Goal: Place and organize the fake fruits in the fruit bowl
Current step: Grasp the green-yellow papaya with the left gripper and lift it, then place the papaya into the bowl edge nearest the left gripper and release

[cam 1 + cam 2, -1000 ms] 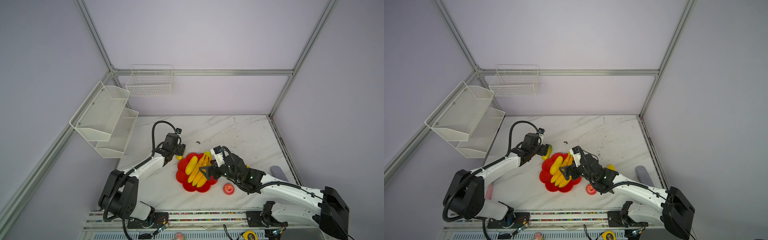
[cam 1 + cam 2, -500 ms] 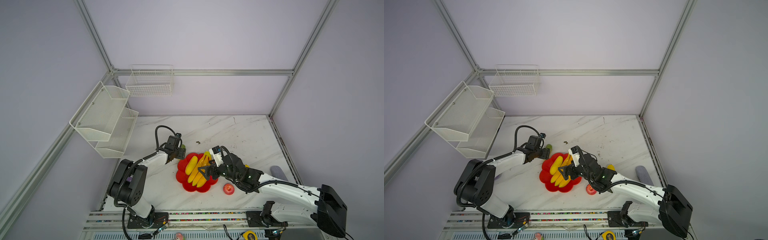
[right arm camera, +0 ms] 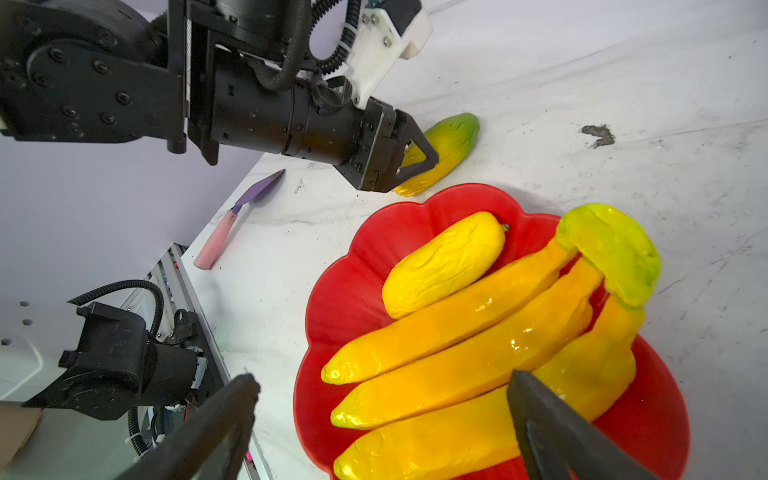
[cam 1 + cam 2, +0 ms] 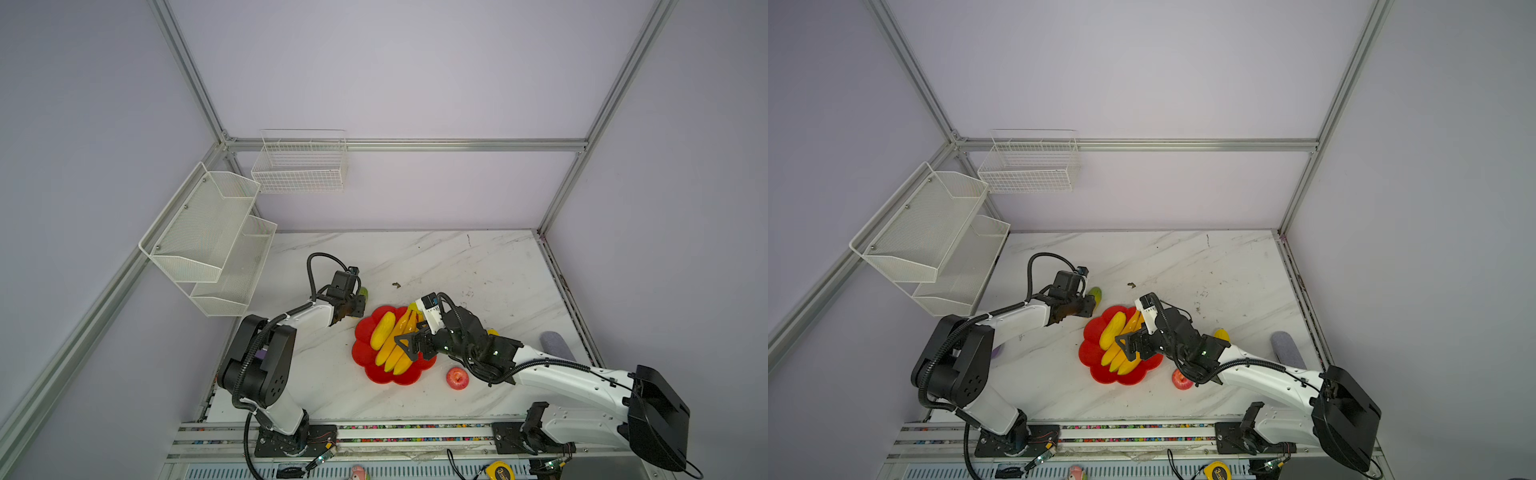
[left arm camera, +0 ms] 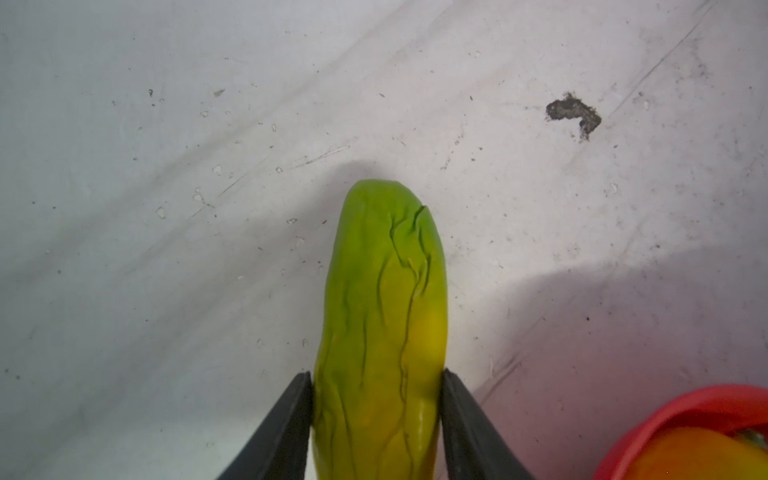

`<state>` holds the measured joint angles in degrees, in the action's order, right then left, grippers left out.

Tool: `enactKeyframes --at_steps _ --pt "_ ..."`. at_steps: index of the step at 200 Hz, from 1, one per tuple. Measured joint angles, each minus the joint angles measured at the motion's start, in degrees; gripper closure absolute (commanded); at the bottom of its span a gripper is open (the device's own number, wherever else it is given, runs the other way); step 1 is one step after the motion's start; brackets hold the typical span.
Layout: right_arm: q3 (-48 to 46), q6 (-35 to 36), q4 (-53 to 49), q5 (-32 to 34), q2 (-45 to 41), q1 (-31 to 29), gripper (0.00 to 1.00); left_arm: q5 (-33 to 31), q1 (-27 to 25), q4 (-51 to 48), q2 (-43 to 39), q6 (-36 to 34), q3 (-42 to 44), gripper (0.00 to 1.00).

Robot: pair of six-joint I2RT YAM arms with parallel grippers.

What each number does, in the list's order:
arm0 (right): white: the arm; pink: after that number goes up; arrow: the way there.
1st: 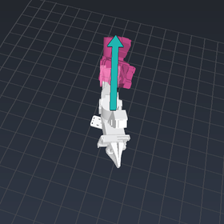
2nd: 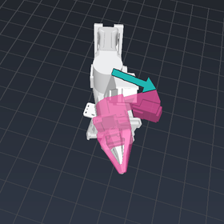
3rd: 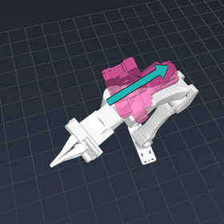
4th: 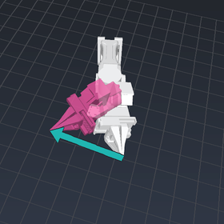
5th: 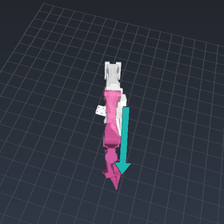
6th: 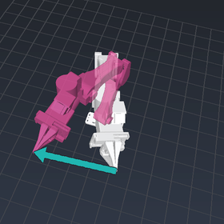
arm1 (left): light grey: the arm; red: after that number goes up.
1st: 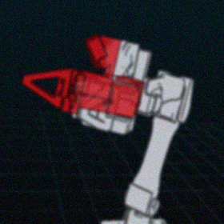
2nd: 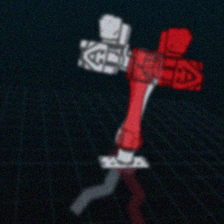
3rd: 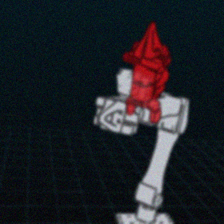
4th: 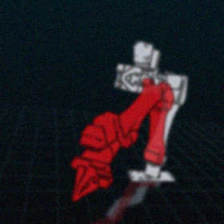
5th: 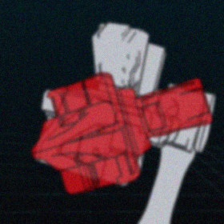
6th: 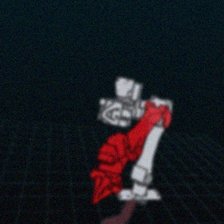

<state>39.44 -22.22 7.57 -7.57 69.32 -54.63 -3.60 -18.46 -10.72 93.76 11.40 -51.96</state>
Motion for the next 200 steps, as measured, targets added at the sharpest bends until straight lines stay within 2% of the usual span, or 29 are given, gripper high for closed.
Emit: enactKeyframes --at_steps 18,34,87,131,172,200 --pt "0.0 0.0 0.0 0.0 0.0 0.0 0.03 0.0 0.31 0.44 -0.92 0.04 0.0 0.55" --pt "0.0 0.0 0.0 -0.13 0.0 0.0 0.03 0.22 0.5 1.42 -1.77 0.02 0.0 0.63" --pt "0.09 -0.02 -0.04 -0.17 -0.22 0.0 0.03 0.11 0.79 1.03 -4.96 1.49 0.0 0.66" --pt "-0.74 -0.37 0.22 -0.15 -2.4 0.0 0.03 -0.26 -1.14 -2.69 -24.04 3.17 2.12 0.67" --pt "-2.6 -0.68 0.31 -0.2 -3.63 0.0 0.03 -1.73 -11.67 -9.22 -42.97 9.7 11.54 0.67" --pt "-2.71 -0.85 0.28 -0.33 -3.72 0.0 0.03 -3.76 -16.63 -13.64 -49.09 14.88 17.18 0.67"
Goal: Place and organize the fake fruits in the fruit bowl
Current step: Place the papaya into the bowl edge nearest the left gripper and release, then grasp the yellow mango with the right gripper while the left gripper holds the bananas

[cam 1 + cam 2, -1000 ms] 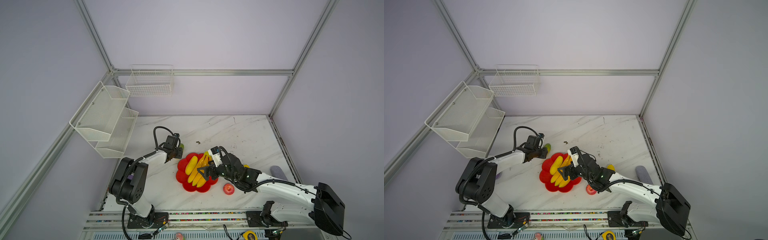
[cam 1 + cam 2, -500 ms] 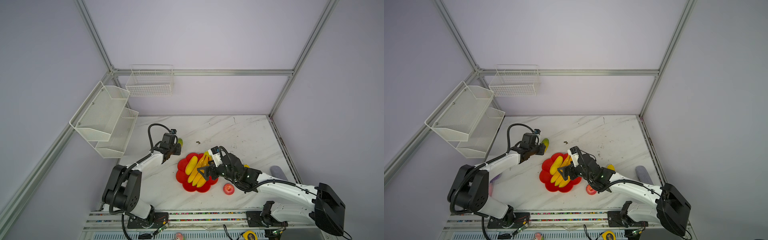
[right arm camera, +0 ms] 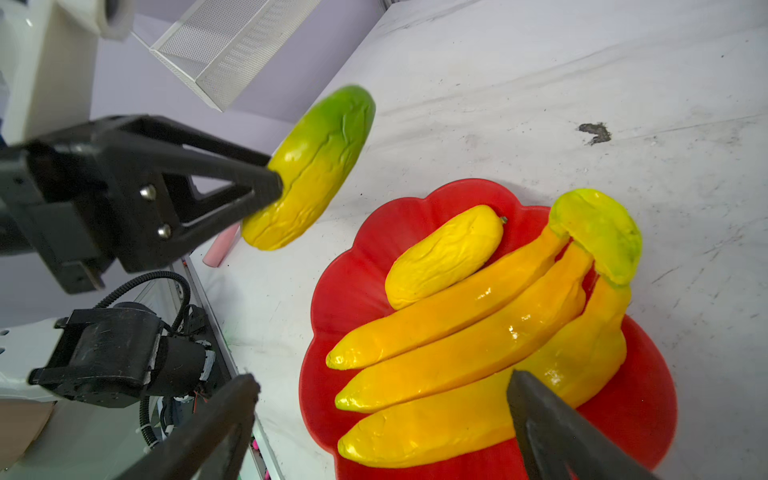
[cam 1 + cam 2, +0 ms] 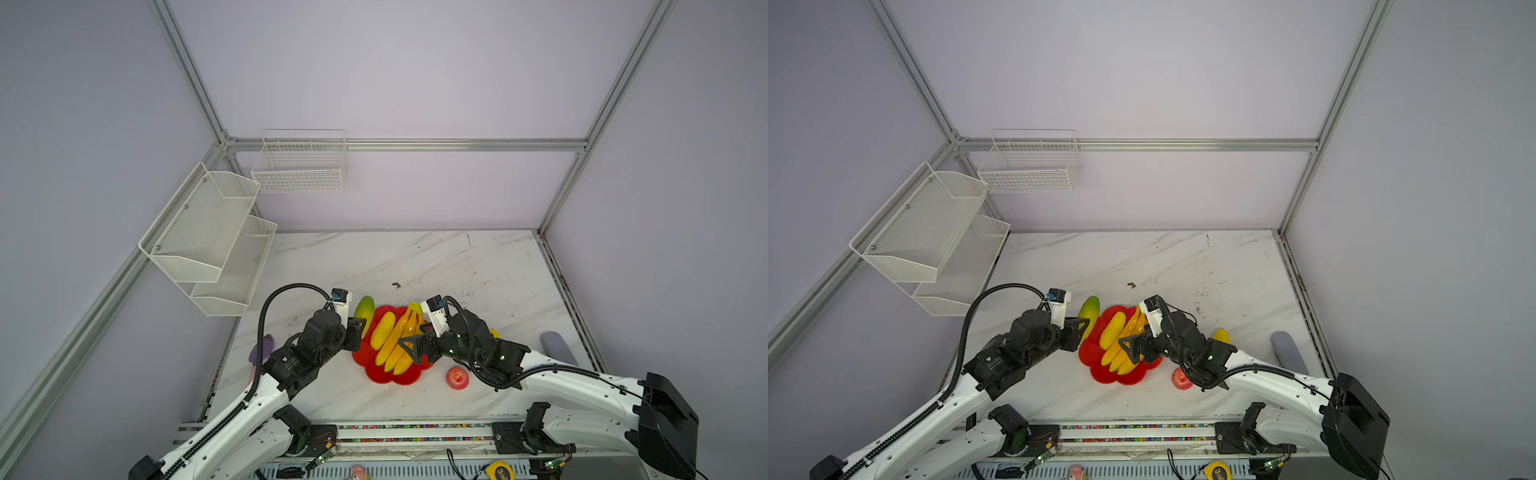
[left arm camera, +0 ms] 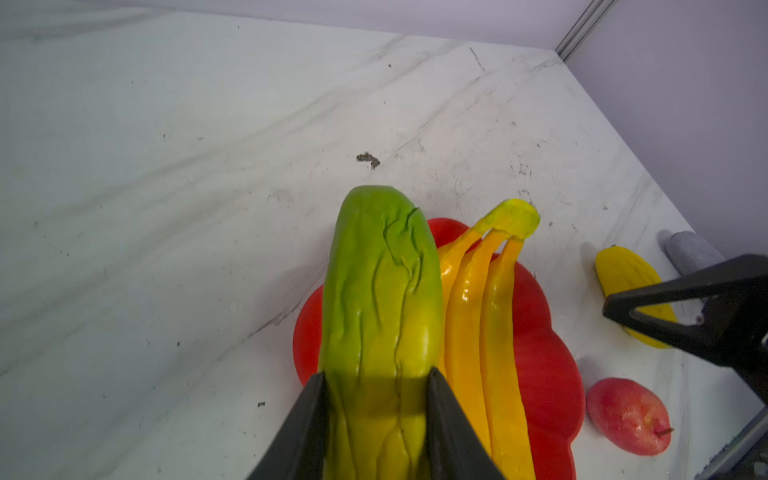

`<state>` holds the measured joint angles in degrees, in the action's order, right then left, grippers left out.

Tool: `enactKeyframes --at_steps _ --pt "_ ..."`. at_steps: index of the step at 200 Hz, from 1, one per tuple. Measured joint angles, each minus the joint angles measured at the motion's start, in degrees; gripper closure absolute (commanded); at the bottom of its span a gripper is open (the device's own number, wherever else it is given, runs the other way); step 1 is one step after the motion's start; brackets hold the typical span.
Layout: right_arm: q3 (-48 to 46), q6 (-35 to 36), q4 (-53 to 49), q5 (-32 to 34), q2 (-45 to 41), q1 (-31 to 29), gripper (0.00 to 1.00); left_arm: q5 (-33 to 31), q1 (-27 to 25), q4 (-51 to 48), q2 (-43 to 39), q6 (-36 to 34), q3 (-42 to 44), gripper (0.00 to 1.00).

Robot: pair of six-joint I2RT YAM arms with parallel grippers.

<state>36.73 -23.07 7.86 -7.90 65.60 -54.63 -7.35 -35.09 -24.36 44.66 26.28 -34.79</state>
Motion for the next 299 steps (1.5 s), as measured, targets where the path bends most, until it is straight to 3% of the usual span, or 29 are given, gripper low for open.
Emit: enactKeyframes --at_steps 43,115,181,244,250,270,277,299 --pt "-1.36 -1.05 -0.35 0.11 -3.08 0.0 0.03 -2.43 -4.02 -1.86 0.46 4.2 3.56 0.66" --pt "-1.36 -1.81 -0.79 -0.07 -1.4 0.0 0.03 -4.2 -5.97 1.05 8.55 5.62 5.42 0.64" --pt "-1.36 -2.64 -0.83 0.24 0.33 0.0 0.03 -4.63 -6.25 3.34 12.61 5.68 5.44 0.55" --pt "-1.7 -7.82 -2.62 4.52 -0.37 1.75 0.03 -4.87 -6.75 3.41 12.04 5.22 5.42 0.33" --pt "-2.21 -9.33 -3.37 5.81 -1.62 2.78 0.03 -4.9 -6.88 3.3 11.54 4.98 5.42 0.21" --pt "-4.11 -14.27 -7.39 10.19 -7.56 7.69 0.03 -4.96 -7.32 2.69 9.09 3.08 5.4 0.11" --pt "-4.87 -16.0 -9.11 11.82 -10.21 10.05 0.03 -4.92 -7.5 2.49 8.24 2.03 5.33 0.01" --pt "-6.01 -19.71 -15.17 16.31 -16.59 16.76 0.03 -4.22 -8.87 2.86 6.19 -2.01 5.2 0.0"
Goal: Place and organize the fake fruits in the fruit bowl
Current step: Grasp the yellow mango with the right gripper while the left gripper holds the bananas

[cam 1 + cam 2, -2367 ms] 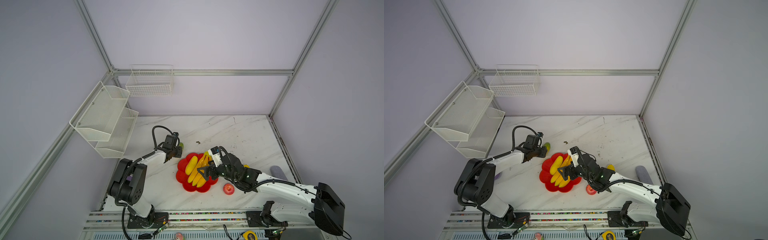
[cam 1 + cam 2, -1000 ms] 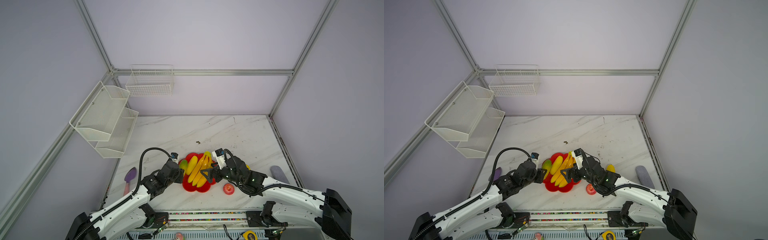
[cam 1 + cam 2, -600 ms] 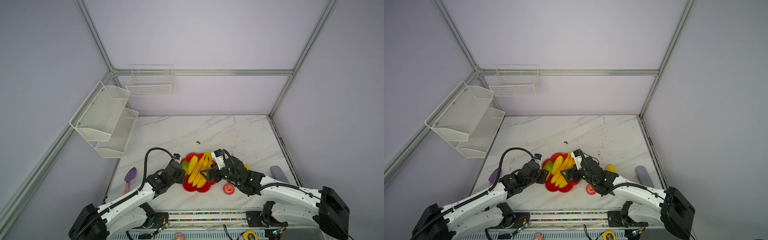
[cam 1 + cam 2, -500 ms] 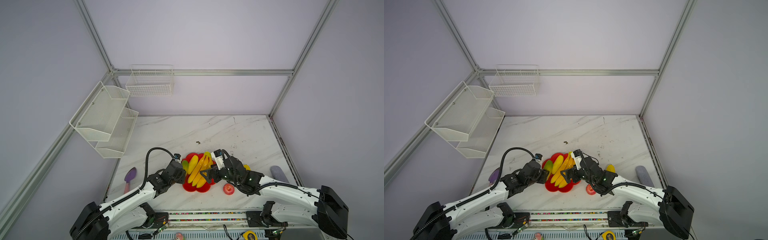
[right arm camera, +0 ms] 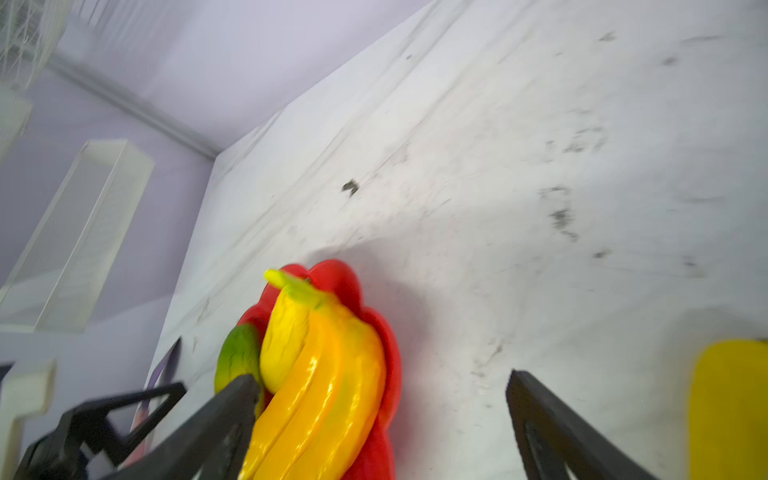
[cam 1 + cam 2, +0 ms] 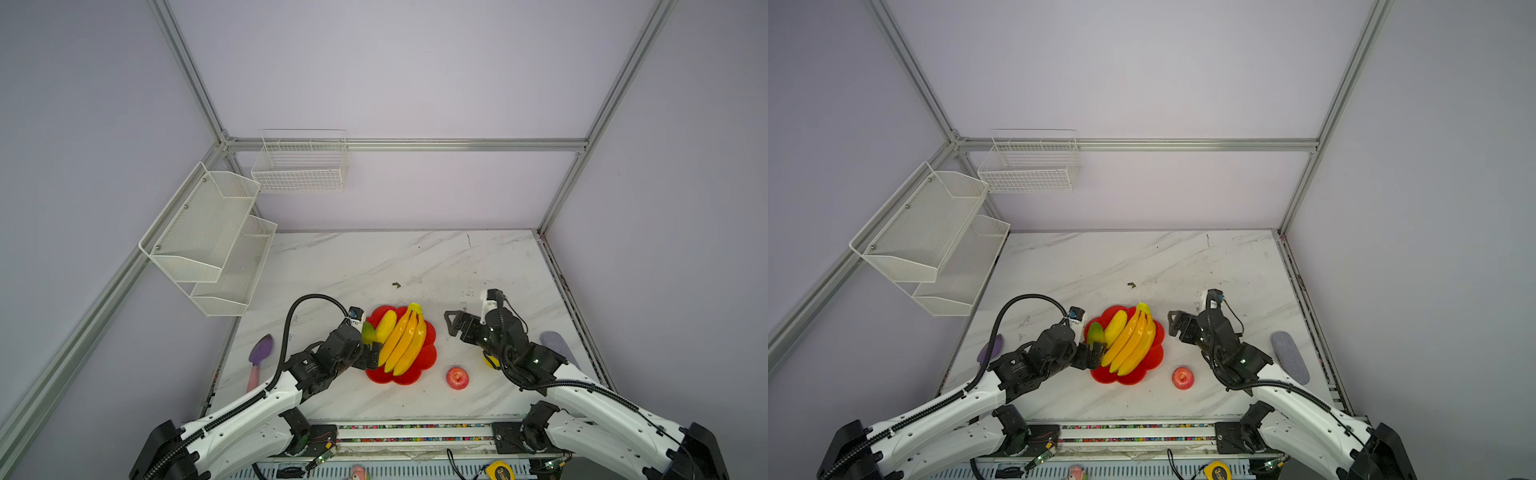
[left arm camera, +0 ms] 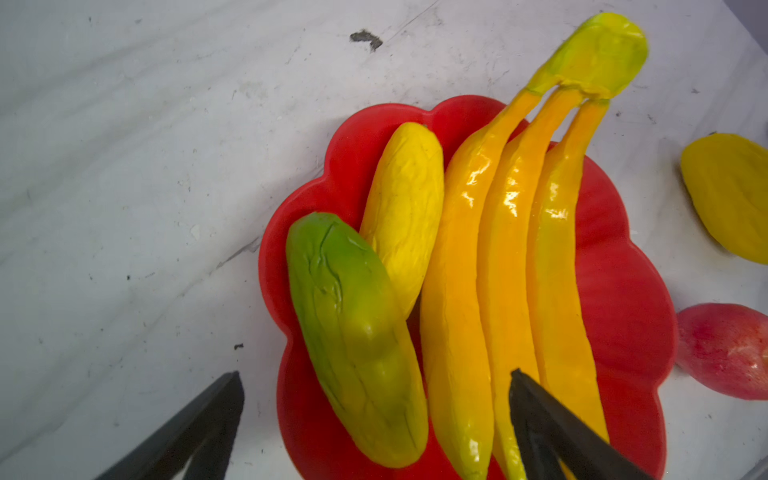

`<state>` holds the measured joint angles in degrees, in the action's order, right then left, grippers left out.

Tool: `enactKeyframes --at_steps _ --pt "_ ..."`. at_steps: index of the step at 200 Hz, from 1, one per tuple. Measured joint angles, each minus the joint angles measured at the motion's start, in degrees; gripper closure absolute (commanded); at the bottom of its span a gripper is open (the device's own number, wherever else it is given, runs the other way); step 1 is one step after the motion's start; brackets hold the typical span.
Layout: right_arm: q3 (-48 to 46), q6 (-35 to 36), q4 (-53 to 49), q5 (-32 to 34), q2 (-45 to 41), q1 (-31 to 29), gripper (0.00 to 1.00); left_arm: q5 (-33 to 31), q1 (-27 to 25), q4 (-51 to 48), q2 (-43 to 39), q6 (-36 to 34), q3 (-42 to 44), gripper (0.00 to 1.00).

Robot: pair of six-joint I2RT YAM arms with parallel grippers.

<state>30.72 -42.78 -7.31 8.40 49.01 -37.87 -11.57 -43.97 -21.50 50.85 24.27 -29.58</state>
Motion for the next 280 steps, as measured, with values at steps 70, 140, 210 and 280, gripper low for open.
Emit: enactKeyframes --at_steps 70,140,210,280 --pt "8.33 -11.32 -24.26 13.88 14.56 6.38 0.06 9.75 -14.16 15.21 7.39 -15.72 -6.38 0.0" --pt "9.29 -13.99 -33.05 14.82 19.69 6.38 0.11 12.02 -15.96 24.39 11.13 -20.17 -6.69 0.0" --pt "8.0 -12.63 -30.95 11.39 22.95 6.38 0.48 9.38 -16.06 26.45 3.17 -21.49 -5.62 0.0" --pt "7.61 -7.54 -25.68 8.41 18.36 6.38 0.52 2.25 -16.06 25.62 1.53 -21.94 -4.52 0.0"
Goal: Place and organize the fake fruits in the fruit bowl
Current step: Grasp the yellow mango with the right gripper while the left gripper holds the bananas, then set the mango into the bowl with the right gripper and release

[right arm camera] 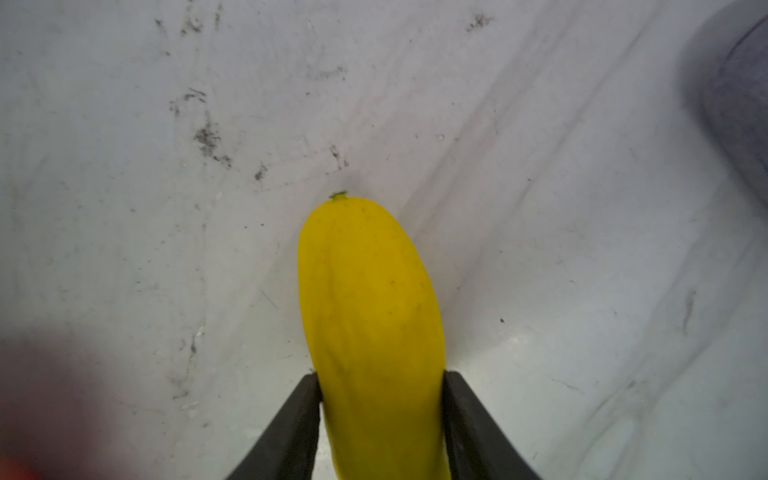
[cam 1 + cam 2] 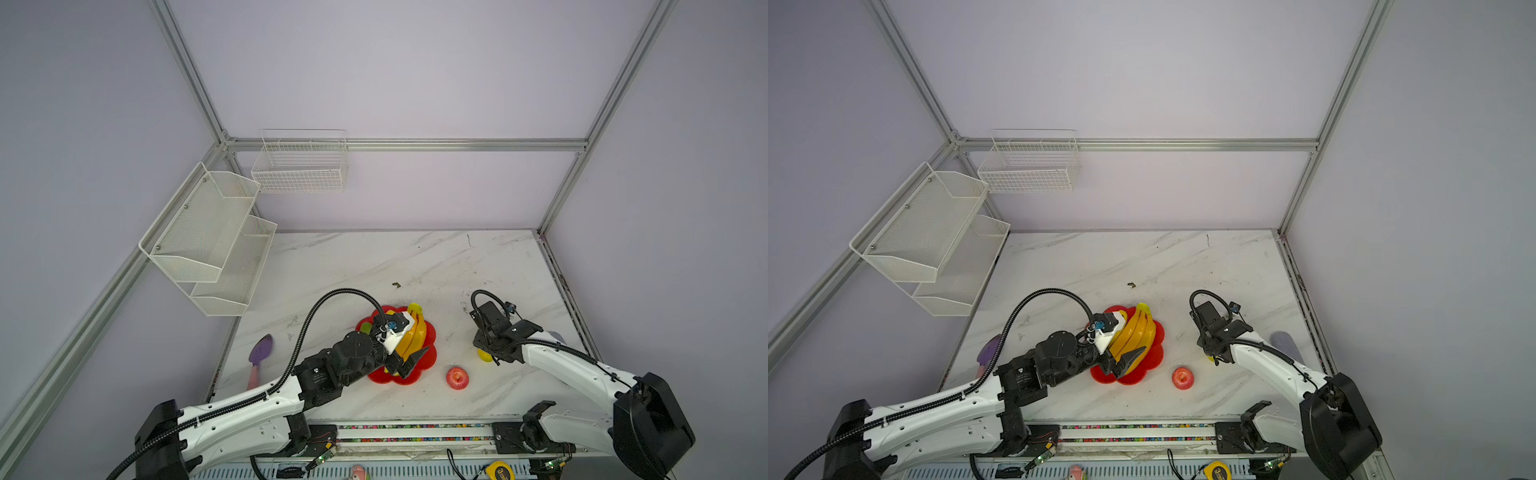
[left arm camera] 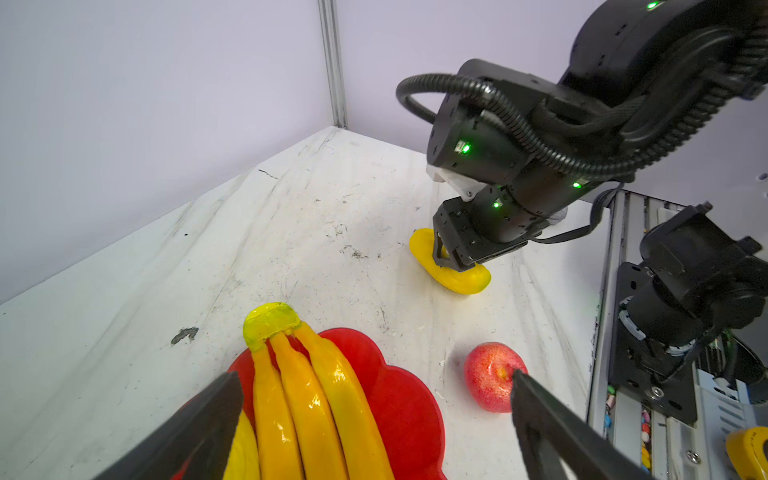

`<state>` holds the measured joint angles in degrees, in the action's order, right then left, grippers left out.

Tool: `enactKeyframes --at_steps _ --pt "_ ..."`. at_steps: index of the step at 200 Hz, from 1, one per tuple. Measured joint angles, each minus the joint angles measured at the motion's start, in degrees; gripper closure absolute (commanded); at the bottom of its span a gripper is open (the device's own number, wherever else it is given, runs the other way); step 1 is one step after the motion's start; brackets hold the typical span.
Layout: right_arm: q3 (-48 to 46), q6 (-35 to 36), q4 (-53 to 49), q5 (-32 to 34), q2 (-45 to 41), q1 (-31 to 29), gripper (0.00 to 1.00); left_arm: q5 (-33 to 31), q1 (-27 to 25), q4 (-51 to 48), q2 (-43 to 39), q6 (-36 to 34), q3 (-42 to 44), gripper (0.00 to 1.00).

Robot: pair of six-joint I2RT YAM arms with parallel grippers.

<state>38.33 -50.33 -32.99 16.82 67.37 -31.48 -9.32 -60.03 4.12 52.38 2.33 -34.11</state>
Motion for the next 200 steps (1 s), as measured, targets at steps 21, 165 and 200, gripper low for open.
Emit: enactKeyframes --at_steps 21,165,200 --pt "0.02 3.78 3.74 -3.04 -5.51 -0.02 0.55 -4.09 0.0 -1.22 -1.77 0.11 0.0 0.0" --pt "2.43 -3.43 22.73 -9.57 -1.77 -27.36 0.55 -12.79 0.02 -22.58 -9.35 2.01 -0.17 0.0" --pt "2.25 -5.03 24.41 -8.44 1.33 -27.8 0.55 -12.59 0.02 -23.17 -11.45 3.02 -0.17 0.0"
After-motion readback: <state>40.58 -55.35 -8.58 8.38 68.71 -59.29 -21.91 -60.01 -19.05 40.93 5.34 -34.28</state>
